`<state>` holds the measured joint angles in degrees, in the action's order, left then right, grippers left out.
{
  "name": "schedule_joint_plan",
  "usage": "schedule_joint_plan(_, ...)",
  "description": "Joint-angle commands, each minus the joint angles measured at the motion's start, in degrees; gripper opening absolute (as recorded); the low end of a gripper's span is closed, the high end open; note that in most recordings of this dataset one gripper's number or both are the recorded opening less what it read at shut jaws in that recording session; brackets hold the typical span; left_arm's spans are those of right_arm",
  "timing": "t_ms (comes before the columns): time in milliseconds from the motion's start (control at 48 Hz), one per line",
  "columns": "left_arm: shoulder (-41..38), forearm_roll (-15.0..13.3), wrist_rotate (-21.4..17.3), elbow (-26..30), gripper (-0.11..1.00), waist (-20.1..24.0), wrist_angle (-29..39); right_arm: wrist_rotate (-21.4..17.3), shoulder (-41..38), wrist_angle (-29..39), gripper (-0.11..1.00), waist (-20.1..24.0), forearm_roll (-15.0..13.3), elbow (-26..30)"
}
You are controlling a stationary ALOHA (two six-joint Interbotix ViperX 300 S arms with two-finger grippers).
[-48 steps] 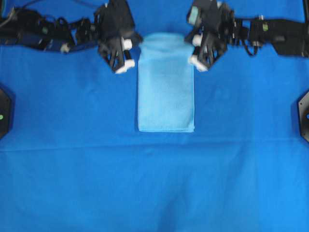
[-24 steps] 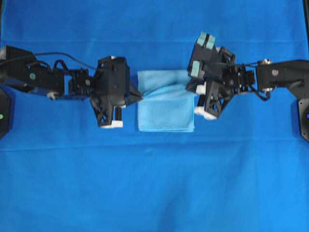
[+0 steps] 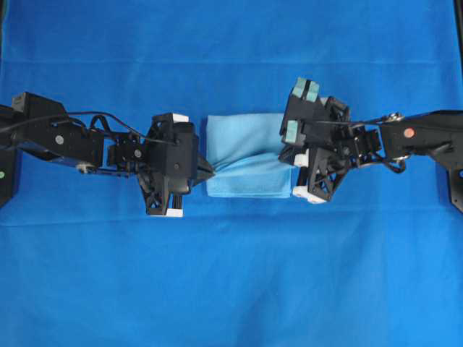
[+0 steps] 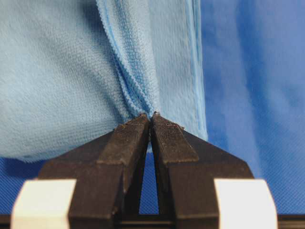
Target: Fold the light blue towel.
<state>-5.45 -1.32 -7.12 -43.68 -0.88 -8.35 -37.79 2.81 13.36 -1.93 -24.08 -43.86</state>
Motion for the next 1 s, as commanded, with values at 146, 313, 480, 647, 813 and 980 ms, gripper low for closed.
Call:
schedule_joint_plan(146,0.00,0.00,0.09,1.14,0.03,-0.35,-0.62,-0.53,-2.20,-3.60,0.03,0.09,0.44,1.05)
schedule_joint_plan(313,-0.09,0.09,0.09,1.67,0.25,-0.44,-0.70,-1.32,-2.64,-3.60,0.07,0.53,0.53,1.58)
schedule_joint_plan(480,0.00,0.00,-0.18,1.76,0.59,-0.44,-0.70,-1.23,-2.64,-3.43,0.55,1.41,0.44,2.20)
schedule_joint_plan(647,0.97,0.00,-0.62,1.76,0.57,-0.35,-0.35,-1.32,-2.11,-3.25,0.60,1.76,0.53,3.25)
schedule_joint_plan(813,5.80,0.00,-0.79,0.97,0.57,-0.44,1.67,-1.41,1.05,-0.35,0.59,3.60,0.53,5.19)
schedule_joint_plan(980,13.36,0.00,-0.53,-0.44,0.57,-0.35,4.83,-1.32,6.50,8.35,0.59,6.42,0.53,7.91)
